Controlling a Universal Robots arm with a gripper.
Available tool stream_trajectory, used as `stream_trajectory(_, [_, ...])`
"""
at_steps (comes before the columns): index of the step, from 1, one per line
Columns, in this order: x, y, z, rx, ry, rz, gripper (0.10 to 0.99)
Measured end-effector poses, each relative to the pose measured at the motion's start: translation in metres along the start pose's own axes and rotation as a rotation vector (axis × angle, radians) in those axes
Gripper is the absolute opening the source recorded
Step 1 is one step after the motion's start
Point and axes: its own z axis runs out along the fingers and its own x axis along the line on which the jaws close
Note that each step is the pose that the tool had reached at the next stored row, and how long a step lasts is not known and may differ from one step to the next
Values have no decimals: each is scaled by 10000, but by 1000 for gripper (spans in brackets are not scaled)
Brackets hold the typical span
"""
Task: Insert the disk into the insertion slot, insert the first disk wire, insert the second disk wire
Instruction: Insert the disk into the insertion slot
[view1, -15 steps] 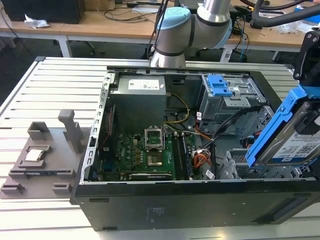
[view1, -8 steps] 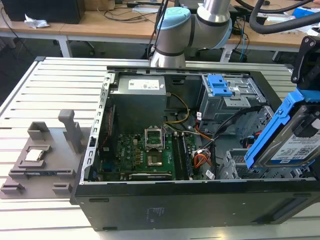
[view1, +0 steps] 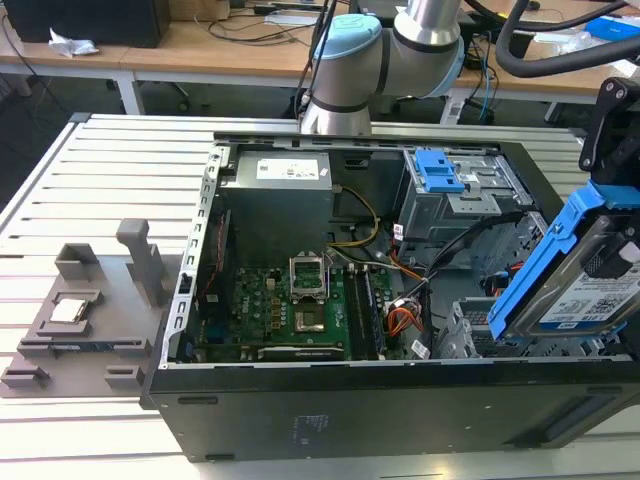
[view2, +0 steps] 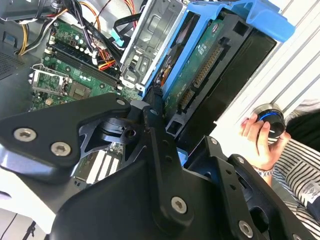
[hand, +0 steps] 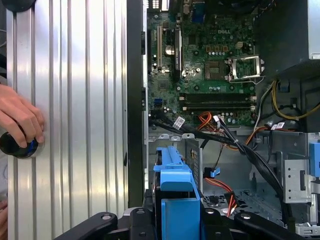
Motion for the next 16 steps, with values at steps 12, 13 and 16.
stream_trajectory(12, [-86,40,76,3,-1,0,361])
stream_trajectory(13, [-119,59,77,3,-7,0,361])
stream_trajectory(16, [-198,63,86,4,-20,-1,361])
